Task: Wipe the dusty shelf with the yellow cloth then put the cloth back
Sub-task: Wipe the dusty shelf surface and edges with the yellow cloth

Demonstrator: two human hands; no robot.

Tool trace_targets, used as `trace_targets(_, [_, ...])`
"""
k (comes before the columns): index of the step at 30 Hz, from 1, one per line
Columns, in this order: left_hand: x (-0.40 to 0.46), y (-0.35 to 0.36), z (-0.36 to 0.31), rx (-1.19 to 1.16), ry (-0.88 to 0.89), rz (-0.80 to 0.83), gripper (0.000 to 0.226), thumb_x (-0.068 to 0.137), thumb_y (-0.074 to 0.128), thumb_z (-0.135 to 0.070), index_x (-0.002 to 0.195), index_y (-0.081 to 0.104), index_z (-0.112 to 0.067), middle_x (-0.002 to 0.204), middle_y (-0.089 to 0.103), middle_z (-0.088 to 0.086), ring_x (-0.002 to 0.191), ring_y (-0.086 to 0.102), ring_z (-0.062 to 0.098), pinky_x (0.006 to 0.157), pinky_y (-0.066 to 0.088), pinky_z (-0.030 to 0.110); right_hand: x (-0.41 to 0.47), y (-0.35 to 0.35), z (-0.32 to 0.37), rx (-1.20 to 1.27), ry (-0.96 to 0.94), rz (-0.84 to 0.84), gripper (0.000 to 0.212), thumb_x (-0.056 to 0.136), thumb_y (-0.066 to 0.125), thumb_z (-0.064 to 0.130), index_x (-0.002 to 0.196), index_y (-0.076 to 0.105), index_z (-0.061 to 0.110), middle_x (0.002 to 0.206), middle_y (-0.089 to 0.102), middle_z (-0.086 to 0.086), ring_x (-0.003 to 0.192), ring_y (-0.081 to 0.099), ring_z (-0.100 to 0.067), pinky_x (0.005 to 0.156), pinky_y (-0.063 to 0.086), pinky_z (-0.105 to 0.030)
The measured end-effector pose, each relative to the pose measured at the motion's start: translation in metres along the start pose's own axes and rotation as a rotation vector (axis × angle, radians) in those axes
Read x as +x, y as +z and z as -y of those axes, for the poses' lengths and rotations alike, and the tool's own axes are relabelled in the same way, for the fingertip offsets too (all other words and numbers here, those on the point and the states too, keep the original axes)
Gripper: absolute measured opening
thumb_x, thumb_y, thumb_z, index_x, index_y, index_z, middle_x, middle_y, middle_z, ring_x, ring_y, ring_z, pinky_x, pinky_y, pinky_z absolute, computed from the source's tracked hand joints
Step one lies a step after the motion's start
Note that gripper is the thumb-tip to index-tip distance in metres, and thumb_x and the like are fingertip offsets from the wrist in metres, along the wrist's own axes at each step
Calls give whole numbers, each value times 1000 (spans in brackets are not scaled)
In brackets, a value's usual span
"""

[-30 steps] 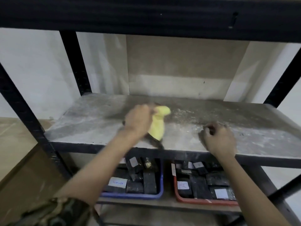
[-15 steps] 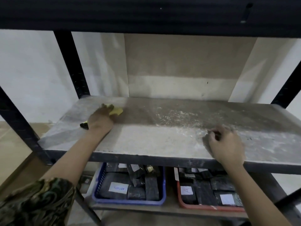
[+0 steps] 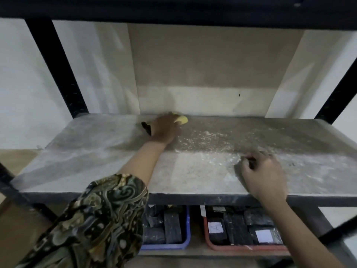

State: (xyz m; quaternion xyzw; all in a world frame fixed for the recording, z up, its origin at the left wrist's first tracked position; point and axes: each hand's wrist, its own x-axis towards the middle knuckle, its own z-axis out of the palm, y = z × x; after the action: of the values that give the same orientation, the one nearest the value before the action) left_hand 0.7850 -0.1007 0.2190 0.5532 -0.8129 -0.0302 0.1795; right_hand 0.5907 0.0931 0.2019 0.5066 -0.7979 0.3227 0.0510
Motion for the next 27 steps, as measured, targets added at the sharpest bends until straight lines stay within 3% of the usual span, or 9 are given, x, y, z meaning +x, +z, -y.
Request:
trace_targets(4, [-36,-11,-28,-72,66,85,36,97,40,-33,131,50,-25,127,59,12,111,57,31,87,43,35,-1,-2,2,0,9,-7,21,80,50,24,90,67,16,94,65,-8,82,48,-25,78,44,-37])
trace_targets(8, [-113,-27,-76,-169,368,245,35,94,48,-34,128,55,-28,114,68,4,91,65,21,76,49,28,-2,-3,1,20,12,4,19,81,52,23,90,68,17,92,66,-8,77,44,-21,73,43,-35])
trace_targets(11, [-124,-48,-75,-239,289,211,34,94,50,-30,125,58,-22,98,71,6,69,64,19,58,45,26,-3,-2,0,24,32,15,21,81,50,25,92,67,18,92,67,-8,77,46,-21,68,38,-30])
trace_targets(15, [-66,-68,-12,-166,40,-67,37,94,43,-42,127,54,-30,131,58,3,117,56,27,90,42,32,-3,-2,1,35,56,13,23,82,48,27,92,67,18,90,67,-8,80,52,-25,71,44,-32])
trace_targets(17, [-43,-60,26,-71,-53,-34,43,95,39,-43,135,45,-29,142,47,2,129,44,30,103,36,44,-3,-3,3,40,50,6,23,82,48,26,91,67,18,88,67,-7,81,54,-26,74,48,-34])
trace_targets(19, [-40,-38,49,-11,-123,117,49,94,38,-49,140,38,-33,151,35,0,137,32,30,110,23,56,-4,-5,4,39,46,-1,23,82,47,26,91,67,17,85,66,-6,80,55,-26,77,50,-37])
trace_targets(23, [-62,-5,32,5,-58,124,45,95,32,-51,134,46,-32,140,49,6,122,50,29,104,36,41,-6,-7,5,37,35,-3,22,82,48,25,90,67,16,81,62,-5,86,55,-29,78,48,-38])
trace_targets(25, [-90,-11,-3,42,75,125,39,95,35,-44,128,53,-32,126,62,7,110,60,26,90,46,35,-5,-5,4,40,39,-5,23,82,48,25,91,67,15,85,65,-8,88,55,-29,71,44,-33])
trace_targets(27, [-131,-16,-41,-6,290,139,36,94,46,-36,129,52,-31,124,63,6,102,64,24,89,49,36,-4,-3,3,47,59,2,24,82,48,26,93,67,15,86,65,-10,90,56,-30,66,39,-30])
